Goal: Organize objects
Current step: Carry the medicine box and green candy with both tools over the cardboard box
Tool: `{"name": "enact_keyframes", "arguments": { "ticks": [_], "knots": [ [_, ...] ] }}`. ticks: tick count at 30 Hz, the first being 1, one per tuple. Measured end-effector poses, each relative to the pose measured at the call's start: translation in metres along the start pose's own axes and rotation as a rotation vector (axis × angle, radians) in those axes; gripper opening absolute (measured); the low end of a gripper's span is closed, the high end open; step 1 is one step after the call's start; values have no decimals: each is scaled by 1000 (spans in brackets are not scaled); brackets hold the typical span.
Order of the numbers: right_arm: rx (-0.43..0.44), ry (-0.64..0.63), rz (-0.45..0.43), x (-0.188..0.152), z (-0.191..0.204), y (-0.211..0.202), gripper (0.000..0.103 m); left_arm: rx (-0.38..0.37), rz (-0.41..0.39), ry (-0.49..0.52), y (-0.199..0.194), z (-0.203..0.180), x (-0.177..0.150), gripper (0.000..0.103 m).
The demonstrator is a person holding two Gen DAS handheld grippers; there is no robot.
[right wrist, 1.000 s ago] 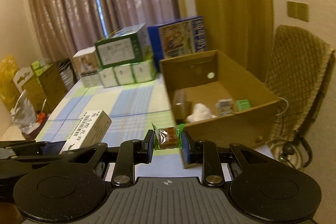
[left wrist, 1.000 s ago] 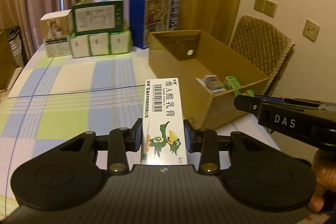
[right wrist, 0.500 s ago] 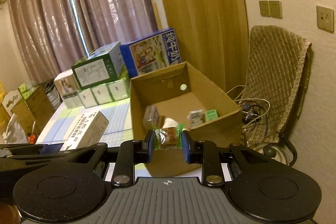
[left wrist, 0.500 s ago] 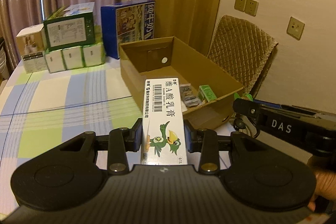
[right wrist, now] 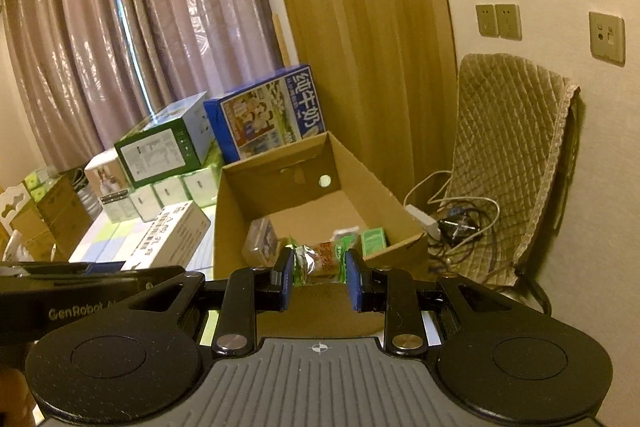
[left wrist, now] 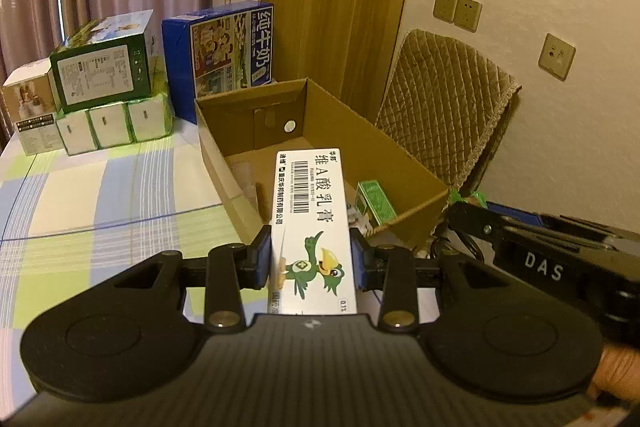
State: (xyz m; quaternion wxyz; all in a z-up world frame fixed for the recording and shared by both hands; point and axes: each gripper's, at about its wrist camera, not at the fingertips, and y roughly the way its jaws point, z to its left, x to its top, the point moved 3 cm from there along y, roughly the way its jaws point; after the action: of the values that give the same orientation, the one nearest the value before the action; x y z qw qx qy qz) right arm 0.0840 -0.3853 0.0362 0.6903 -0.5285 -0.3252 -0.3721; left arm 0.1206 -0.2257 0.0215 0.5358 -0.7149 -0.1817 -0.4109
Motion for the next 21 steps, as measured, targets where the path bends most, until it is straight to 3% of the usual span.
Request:
{"name": "enact_keyframes", "arguments": {
  "ticks": [10,21],
  "knots": [
    [9,-23,7,12,-5,23,24,-5,-5,5,22,-1,20,33],
    [4,-27,-11,49,-23,64,24,-3,-8,-5,63,6,54,33]
  ]
}}
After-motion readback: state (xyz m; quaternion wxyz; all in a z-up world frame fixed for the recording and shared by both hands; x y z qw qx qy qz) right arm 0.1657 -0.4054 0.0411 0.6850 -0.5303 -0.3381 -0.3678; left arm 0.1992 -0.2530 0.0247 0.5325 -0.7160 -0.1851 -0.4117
